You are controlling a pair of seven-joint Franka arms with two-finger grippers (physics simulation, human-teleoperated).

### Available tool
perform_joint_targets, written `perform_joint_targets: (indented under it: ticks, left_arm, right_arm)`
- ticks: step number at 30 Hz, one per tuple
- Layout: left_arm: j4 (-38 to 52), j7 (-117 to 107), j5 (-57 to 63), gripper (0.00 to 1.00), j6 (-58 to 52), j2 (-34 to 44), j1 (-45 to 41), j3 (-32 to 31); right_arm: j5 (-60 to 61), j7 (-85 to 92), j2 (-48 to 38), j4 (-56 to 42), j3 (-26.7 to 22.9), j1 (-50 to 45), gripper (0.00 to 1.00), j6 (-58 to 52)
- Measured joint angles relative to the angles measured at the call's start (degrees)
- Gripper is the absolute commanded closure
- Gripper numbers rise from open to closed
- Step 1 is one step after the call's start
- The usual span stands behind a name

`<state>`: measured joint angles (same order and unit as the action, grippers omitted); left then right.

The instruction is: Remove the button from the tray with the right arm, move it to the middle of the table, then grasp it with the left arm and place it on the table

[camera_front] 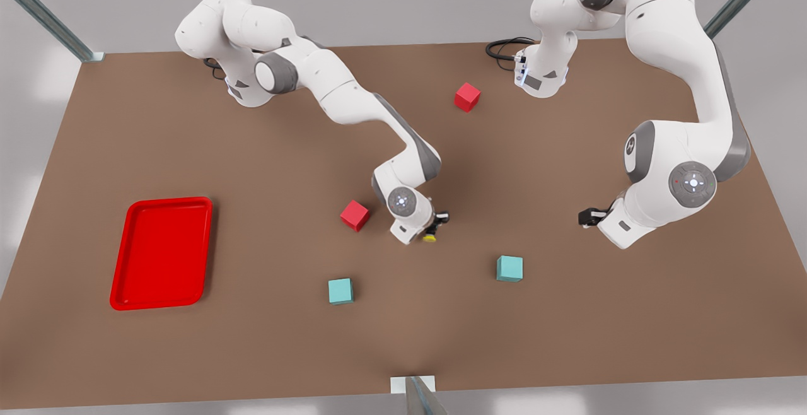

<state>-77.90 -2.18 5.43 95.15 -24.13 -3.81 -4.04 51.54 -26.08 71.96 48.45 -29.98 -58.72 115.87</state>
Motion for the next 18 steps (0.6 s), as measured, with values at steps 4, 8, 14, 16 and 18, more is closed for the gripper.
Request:
perform_joint_targets:
  ticks: [4,8,14,16,18]
  left_arm:
    - [0.0,0.0,0.2,0.00,0.0,0.2,0.0,0.0]
    - [1.6,0.0,0.1,0.00,0.0,0.4,-1.0,-0.5]
    - [9.0,-3.5,-0.9,0.00,2.2,-7.8,-11.1,-9.7]
    - [10.0,-4.4,-0.7,0.00,3.9,-12.1,-14.1,-9.3]
    - [10.8,-6.4,0.1,0.00,5.2,-13.7,-18.1,-9.1]
  right_arm:
    - [0.1,-2.8,-0.3,-0.1,0.1,0.2,0.00,1.5]
    - [-9.1,-5.0,-24.7,17.7,13.9,10.9,0.00,-0.4]
    - [-36.7,-0.4,-55.7,46.6,23.4,49.4,0.00,-7.7]
    - [-43.4,2.9,-56.1,43.6,23.5,55.4,0.00,-9.7]
    - [-47.3,6.1,-57.5,39.6,23.5,56.9,0.00,-12.8]
